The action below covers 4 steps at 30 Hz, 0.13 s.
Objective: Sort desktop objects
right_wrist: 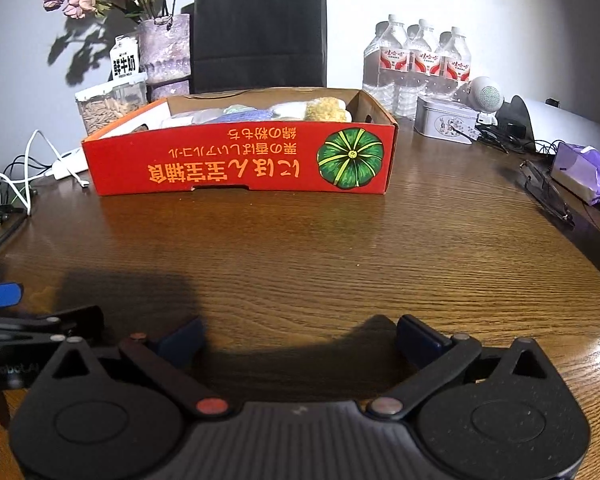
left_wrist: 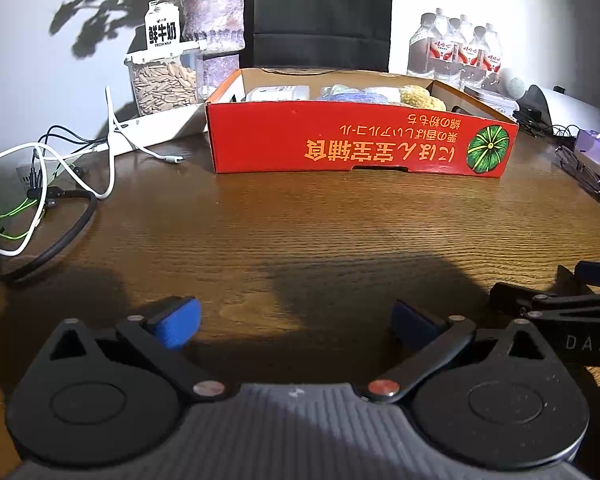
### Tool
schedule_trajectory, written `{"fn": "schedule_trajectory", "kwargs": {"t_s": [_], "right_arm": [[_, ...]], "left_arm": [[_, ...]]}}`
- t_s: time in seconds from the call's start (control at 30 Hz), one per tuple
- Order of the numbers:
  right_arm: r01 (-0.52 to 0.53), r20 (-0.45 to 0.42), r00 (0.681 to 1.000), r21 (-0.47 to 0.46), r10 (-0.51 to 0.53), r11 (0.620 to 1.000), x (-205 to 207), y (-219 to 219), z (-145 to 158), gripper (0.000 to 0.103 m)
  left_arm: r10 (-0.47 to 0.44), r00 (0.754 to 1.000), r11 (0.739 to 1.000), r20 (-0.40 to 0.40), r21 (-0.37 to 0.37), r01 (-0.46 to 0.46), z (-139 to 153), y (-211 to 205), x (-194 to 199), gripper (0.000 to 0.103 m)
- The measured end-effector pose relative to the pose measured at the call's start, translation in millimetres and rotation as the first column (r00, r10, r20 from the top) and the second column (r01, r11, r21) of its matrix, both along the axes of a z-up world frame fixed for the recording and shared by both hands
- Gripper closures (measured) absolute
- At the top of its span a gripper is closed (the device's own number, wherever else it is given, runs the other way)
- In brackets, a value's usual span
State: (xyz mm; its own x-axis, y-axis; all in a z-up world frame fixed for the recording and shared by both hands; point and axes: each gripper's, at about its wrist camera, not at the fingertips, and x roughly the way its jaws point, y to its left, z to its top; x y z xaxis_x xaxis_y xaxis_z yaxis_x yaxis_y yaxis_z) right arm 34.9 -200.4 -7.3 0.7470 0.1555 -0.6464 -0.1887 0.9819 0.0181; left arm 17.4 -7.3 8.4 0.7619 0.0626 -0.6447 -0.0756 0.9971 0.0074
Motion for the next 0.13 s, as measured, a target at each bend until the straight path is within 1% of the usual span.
{"fn": "schedule_trajectory", "kwargs": {"t_s": [0.13], "right_arm": [[0.000,0.000,1.000,0.000,0.000,1.000,0.2,0.0,0.0,0.000]], "left_arm": [[0.000,1.000,1.000,0.000,-0.001,0.000,-0.1,0.3,-0.1,0.000]]}}
